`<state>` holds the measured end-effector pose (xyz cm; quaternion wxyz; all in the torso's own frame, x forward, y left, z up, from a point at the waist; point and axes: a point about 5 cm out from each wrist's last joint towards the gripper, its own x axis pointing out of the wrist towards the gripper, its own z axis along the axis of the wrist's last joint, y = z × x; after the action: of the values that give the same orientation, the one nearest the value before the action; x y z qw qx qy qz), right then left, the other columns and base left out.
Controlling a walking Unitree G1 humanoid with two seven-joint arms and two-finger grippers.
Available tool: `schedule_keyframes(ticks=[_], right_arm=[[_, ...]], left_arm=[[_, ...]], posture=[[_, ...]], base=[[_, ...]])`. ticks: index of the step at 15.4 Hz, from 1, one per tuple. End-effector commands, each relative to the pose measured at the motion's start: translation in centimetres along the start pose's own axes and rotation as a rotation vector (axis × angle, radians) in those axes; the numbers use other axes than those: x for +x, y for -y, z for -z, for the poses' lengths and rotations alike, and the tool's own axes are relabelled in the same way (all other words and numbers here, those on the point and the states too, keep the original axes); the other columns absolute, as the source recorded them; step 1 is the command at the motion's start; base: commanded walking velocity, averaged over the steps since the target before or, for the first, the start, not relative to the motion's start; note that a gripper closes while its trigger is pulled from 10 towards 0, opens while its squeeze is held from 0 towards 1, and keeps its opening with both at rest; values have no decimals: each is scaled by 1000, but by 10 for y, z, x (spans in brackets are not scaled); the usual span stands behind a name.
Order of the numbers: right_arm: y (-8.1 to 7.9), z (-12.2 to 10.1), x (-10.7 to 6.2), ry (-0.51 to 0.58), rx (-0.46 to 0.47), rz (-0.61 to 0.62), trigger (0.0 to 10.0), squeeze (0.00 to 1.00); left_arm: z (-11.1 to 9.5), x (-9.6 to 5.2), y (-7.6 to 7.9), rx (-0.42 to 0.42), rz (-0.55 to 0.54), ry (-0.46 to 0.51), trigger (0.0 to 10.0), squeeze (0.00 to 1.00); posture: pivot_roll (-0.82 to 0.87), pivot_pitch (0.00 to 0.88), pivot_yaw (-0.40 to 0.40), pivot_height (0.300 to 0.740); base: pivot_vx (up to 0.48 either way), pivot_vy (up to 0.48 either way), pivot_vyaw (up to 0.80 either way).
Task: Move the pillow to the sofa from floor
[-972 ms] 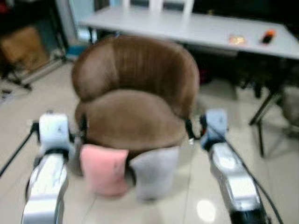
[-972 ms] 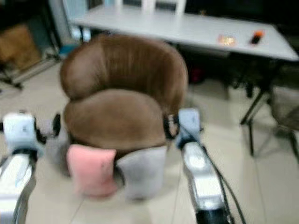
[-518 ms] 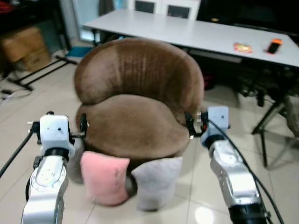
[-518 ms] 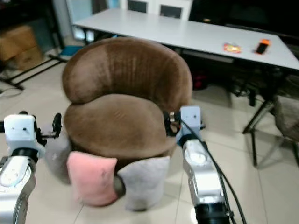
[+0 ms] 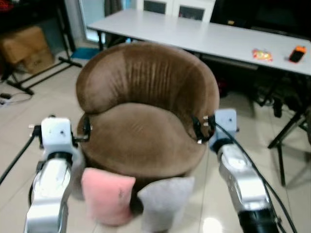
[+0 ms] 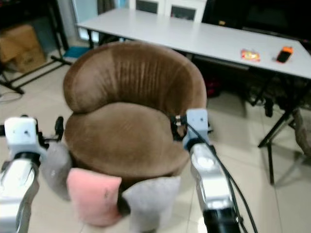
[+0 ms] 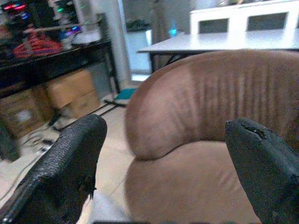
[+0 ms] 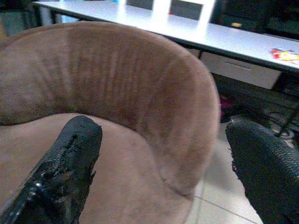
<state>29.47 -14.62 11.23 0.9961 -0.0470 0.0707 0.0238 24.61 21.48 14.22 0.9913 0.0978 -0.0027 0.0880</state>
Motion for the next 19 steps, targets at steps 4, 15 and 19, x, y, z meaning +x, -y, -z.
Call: schedule_keyframes(ticks=[4,15,19], right_arm=[[10,2,2,-5,-28,38,10000,1000],[10,2,2,-8,-31,32,10000,1000],[7,4,1,-16,-40,13,10000,1000]], left_arm=[[1,3,9,-2,33,-3,10000,0],[0,0,13,19,66,7,10000,0],[1,-2,13,27,68,6,10000,0]], posture=[[-37,0,-26,740],[-34,0,-23,740],[-27,0,-28,740]], base=[[380,0,0],[34,-202,0],[0,-480,323]])
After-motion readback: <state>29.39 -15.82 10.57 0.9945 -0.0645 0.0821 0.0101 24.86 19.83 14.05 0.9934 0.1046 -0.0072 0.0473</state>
